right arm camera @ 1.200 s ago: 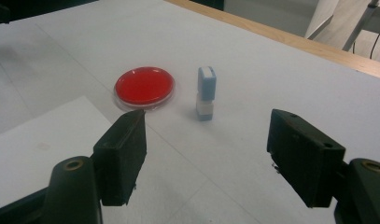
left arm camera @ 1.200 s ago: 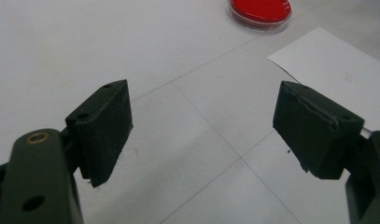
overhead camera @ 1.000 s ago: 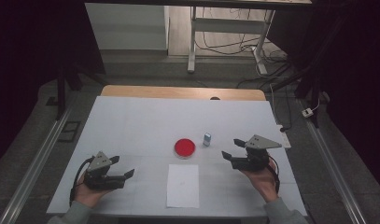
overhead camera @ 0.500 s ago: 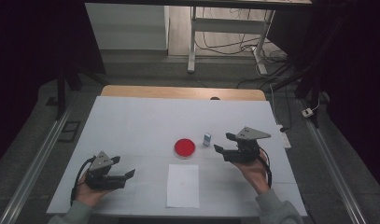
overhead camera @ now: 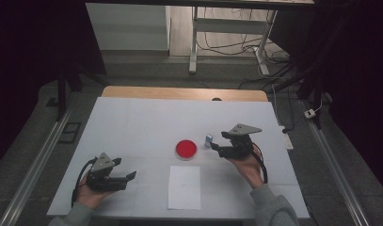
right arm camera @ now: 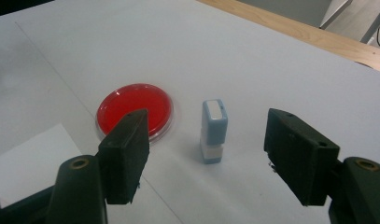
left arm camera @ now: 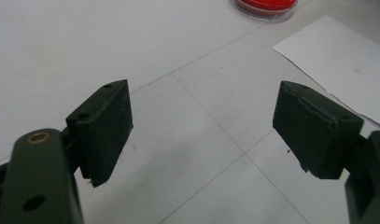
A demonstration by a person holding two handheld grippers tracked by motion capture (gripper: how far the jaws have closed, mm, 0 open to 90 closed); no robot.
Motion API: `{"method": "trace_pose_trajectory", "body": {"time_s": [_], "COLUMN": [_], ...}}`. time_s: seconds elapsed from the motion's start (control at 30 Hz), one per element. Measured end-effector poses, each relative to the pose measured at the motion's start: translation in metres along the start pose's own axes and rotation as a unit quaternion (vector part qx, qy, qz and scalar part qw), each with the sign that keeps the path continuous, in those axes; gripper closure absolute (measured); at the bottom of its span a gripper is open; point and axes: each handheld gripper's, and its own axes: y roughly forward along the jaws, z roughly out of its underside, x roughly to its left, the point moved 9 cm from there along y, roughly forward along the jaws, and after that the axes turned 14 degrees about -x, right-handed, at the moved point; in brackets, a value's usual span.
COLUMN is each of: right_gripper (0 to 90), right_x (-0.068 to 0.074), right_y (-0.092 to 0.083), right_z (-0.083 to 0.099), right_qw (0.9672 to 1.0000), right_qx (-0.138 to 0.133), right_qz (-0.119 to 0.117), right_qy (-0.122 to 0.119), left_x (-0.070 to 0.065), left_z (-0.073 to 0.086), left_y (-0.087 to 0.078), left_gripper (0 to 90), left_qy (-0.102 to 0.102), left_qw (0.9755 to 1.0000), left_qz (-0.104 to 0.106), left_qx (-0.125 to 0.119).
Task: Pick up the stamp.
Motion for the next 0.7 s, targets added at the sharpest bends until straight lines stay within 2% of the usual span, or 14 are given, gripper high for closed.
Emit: {"method": "trace_pose_trajectory", "body": {"time_s": [0.4,0.7], "right_gripper": [32.1,36.2], "right_x": [-0.004,-0.005], "right_y": [0.019,0.029], "right_z": [0.003,0.009], "right_qw": [0.9999,0.9997], "right_qx": [0.015,0.025], "right_qz": [0.001,0.002], "right_qy": [-0.002,-0.003], "left_x": [0.001,0.0], "left_z": [0.0,0.0], "left_y": [0.0,0.0], "left_gripper": [20.3,20.5], "left_qy": [0.001,0.0], "left_qw": [1.0,1.0], "left_qz": [-0.004,-0.002], "left_qx": [0.001,0.0]}}
